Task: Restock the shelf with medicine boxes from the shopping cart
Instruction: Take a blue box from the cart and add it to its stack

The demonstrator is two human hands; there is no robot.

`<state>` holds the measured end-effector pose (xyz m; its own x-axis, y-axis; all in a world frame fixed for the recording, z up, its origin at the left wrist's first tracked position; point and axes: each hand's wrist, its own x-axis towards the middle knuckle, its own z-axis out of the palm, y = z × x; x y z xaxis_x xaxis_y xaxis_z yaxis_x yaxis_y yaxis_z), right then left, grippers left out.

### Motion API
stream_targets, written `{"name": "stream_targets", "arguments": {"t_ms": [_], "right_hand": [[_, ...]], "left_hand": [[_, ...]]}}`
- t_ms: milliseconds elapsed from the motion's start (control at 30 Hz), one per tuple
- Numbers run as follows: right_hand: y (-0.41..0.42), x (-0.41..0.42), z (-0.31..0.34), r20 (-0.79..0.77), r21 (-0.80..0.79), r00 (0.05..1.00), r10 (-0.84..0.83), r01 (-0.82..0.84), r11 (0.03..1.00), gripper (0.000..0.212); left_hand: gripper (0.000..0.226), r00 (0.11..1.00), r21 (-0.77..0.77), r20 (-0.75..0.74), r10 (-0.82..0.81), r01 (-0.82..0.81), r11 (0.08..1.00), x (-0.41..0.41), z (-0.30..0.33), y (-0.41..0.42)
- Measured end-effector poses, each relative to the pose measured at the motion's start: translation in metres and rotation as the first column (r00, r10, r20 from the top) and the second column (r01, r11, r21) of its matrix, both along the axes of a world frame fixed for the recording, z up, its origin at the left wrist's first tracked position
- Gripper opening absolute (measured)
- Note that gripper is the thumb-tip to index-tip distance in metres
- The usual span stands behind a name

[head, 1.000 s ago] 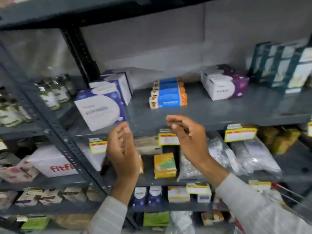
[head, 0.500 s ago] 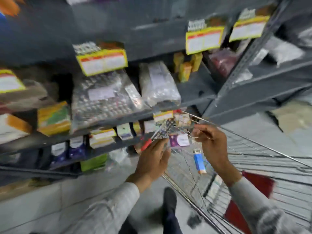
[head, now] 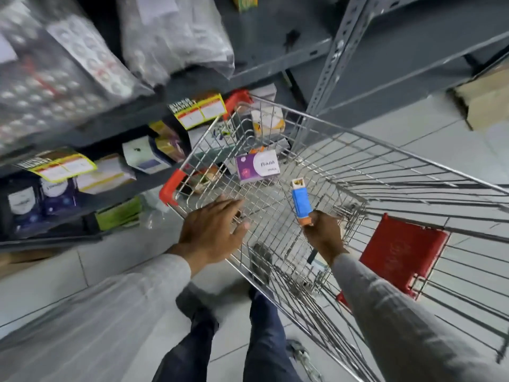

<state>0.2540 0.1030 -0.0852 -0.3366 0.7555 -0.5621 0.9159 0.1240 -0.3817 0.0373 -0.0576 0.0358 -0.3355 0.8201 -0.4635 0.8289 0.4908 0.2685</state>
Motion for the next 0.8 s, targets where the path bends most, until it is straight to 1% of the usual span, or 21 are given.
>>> {"name": "stream_targets", "arguments": {"t_ms": [67,133,200,267,367,467,567,667,733,800], "right_hand": [[0.002,0.000,-0.021,0.005,0.050,0.999,-0.054,0.053,0.997,0.016],[0.005,-0.004,-0.040,0.003,0.065,0.995,-0.097,0.096,0.993,0.018],[0.006,-0.011,-0.057,0.013,0.059,0.991,-0.130,0.129,0.990,0.028],[0.007,-0.016,-0.070,0.015,0.087,0.989,-0.146,0.144,0.986,0.034],[0.006,-0.022,-0.076,0.030,0.128,0.990,-0.135,0.130,0.983,0.029],[0.007,-0.023,-0.074,0.041,0.163,0.989,-0.140,0.131,0.978,0.024],[0.002,-0.021,-0.048,0.019,0.170,0.992,-0.127,0.122,0.978,0.017],[-0.008,-0.015,0.001,-0.016,0.208,0.999,-0.035,0.037,0.977,0.012],[-0.016,-0.012,0.045,-0.021,0.228,1.000,0.023,-0.018,0.973,0.016],[-0.026,-0.012,0.098,-0.018,0.304,0.998,0.062,-0.053,0.951,0.022]], "left_hand": [[0.063,1.000,-0.003,-0.021,-0.002,0.002,1.000,-0.001,-0.002,0.000],[0.062,0.999,-0.013,-0.045,0.001,-0.001,1.000,-0.001,-0.005,0.001],[0.059,0.998,-0.013,-0.066,0.012,-0.013,1.000,-0.001,-0.006,0.001],[0.057,0.997,0.004,-0.067,0.034,-0.034,0.999,-0.001,-0.005,0.000],[0.057,0.996,0.031,-0.063,0.068,-0.066,0.997,-0.002,-0.005,-0.001],[0.057,0.996,0.053,-0.049,0.068,-0.066,0.996,-0.003,-0.005,-0.002],[0.059,0.997,0.062,-0.029,0.075,-0.073,0.995,-0.003,-0.006,-0.004],[0.062,0.998,0.082,-0.011,0.057,-0.056,0.995,-0.001,-0.001,-0.004],[0.063,0.998,0.098,0.047,0.051,-0.055,0.994,0.000,0.009,-0.004],[0.063,0.990,0.138,0.130,0.051,-0.069,0.988,0.000,0.027,-0.007]]}}
